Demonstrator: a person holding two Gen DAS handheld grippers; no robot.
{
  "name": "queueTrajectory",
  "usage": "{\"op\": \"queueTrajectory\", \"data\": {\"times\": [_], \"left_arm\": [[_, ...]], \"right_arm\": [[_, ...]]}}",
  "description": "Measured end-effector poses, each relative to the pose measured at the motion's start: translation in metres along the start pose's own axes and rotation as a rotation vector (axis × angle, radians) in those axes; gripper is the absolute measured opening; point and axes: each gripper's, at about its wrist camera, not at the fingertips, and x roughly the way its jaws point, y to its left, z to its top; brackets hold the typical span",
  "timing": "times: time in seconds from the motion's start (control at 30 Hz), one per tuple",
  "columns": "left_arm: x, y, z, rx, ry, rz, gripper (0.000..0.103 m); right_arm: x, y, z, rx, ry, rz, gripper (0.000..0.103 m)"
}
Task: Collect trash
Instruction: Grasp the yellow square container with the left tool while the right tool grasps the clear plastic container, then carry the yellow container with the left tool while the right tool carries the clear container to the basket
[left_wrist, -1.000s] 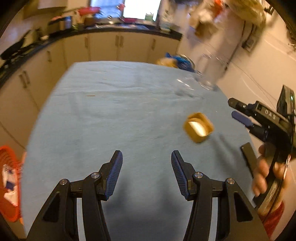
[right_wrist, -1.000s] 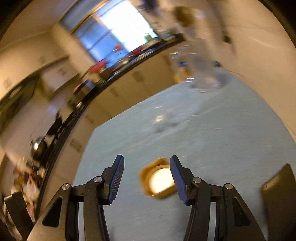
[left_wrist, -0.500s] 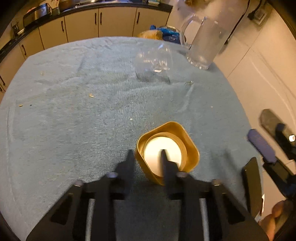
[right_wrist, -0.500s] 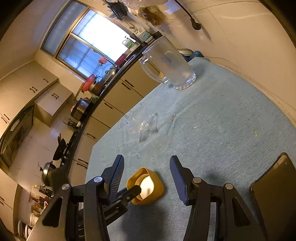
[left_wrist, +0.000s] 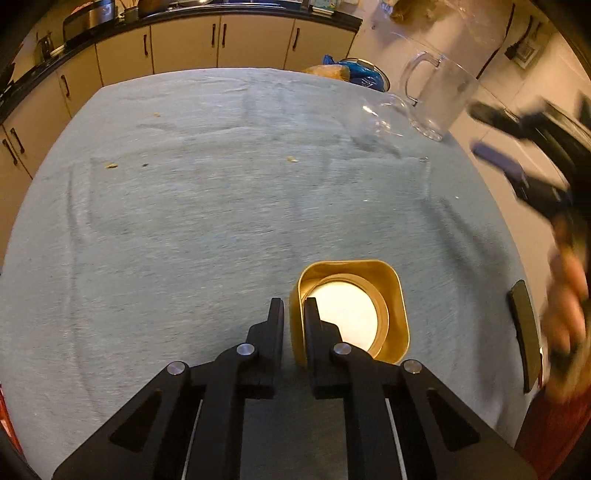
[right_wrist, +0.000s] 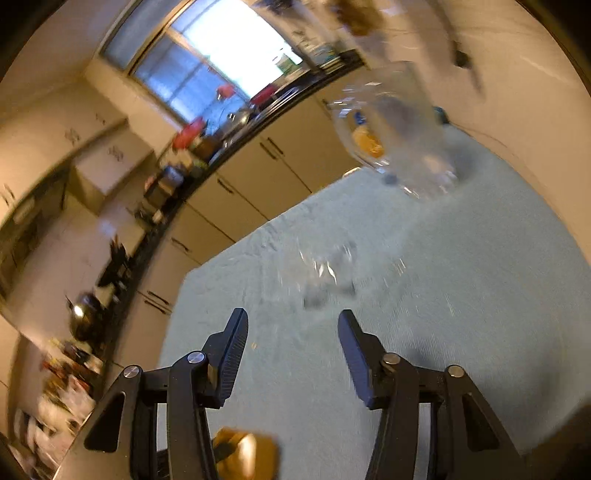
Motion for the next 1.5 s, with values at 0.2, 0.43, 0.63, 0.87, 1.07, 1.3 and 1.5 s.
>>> {"op": "queueTrajectory", "data": {"times": [0.2,0.43,0.63,0.87,1.07,1.3,1.5], "left_arm": [[0.005,-0.001,-0.001,0.040,0.015,0.008,0.010],[0.005,-0.005,-0.003,0.064,-0.020,0.025,0.009],[-0.007,-0.006,-0.011,0.059,-0.047,-0.003,0.008],[-0.038,0.003,-0.032,0.032,-0.096,0.013,0.008],[-0.072,0.035,-0.057,-0.036,-0.141,0.035,0.008],[-0.105,0.078,-0.084,-0.110,-0.194,0.054,0.008],[-0.139,0.118,-0.101,-0.165,-0.252,0.073,0.008]], "right_arm": [[0.067,-0.007,0.038,-0.020,0.085,0.005,0.041],[0.096,-0.017,0.033,-0.003,0.135,0.008,0.012],[0.053,0.000,0.007,-0.047,0.096,0.033,0.010],[-0.007,0.032,-0.042,-0.106,0.067,0.116,0.010],[-0.026,0.052,-0.088,-0.128,0.096,0.197,0.010],[-0.019,0.085,-0.125,-0.162,0.141,0.253,0.010],[-0.005,0.125,-0.148,-0.215,0.188,0.291,0.010]]}}
